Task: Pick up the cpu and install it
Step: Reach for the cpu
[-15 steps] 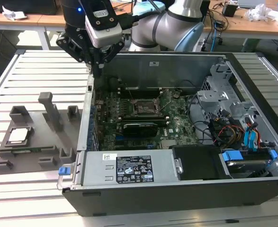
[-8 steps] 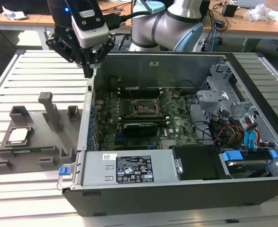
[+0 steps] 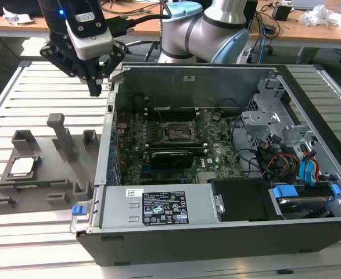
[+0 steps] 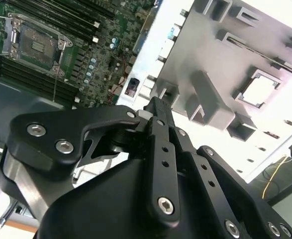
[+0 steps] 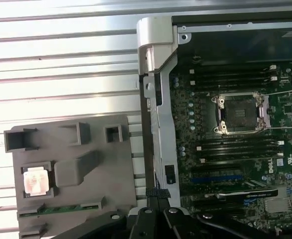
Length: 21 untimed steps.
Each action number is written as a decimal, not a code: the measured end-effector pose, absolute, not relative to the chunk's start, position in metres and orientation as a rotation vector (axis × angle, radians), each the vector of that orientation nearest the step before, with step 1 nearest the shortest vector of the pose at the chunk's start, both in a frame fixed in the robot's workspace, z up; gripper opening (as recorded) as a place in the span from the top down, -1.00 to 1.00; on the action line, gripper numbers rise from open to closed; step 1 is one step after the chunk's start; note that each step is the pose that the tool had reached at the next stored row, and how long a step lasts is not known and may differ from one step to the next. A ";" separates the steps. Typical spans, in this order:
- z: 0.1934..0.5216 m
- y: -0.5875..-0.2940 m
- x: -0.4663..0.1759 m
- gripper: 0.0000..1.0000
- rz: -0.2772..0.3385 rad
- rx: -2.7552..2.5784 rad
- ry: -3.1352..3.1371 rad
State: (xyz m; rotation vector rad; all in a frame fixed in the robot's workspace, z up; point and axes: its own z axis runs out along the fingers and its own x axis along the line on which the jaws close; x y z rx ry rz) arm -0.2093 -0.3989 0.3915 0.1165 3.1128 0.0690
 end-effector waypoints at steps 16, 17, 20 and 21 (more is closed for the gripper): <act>0.391 -0.399 -0.248 0.79 0.069 0.116 3.113; 0.391 -0.399 -0.250 0.79 0.069 0.116 3.113; 0.391 -0.399 -0.255 0.79 0.069 0.117 3.113; 0.390 -0.399 -0.260 0.79 0.069 0.117 3.113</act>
